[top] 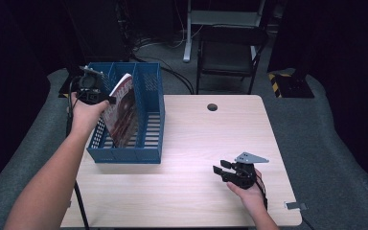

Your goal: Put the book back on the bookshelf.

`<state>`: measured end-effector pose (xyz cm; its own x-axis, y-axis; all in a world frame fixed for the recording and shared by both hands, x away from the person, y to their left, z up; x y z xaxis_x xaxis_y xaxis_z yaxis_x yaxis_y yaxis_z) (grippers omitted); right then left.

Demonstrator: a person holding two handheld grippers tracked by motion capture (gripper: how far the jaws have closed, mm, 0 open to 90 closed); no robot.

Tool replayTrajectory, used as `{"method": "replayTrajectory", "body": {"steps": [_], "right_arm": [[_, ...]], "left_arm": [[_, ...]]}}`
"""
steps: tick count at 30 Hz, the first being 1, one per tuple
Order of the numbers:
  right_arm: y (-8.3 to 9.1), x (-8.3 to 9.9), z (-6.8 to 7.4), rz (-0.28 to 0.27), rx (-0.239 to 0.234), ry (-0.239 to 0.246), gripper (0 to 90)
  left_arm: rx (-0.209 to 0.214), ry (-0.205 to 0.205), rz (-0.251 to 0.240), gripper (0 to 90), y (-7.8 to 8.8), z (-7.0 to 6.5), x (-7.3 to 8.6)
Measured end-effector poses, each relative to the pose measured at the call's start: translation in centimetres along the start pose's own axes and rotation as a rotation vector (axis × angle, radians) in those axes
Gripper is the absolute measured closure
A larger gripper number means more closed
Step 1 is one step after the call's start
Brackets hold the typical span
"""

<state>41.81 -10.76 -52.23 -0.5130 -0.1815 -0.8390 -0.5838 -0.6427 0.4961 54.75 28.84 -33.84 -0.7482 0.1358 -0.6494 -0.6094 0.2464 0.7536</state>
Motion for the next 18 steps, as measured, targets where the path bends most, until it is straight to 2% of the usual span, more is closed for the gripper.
{"method": "replayTrajectory", "body": {"steps": [6,18], "right_arm": [[0.0,0.0,0.0,0.001,0.001,-0.002,53.9],[0.0,0.1,0.0,0.002,0.002,0.002,53.8]], "left_arm": [[0.024,0.003,0.008,78.6,0.7,-0.1,0.5],[0.017,-0.017,0.005,78.8,1.5,0.0,1.3]]}}
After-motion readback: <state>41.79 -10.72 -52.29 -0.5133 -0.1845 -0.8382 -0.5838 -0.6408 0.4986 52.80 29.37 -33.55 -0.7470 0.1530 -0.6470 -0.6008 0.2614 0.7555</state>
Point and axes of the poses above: each handheld gripper's, and its own axes: y roughly backward along the jaws, x roughly out of its underside, z roughly to its left, the point moved 8 cm from there along -y, roughly forward along the jaws, and after that the axes turned 1 degree about z, right-handed, at the moved point
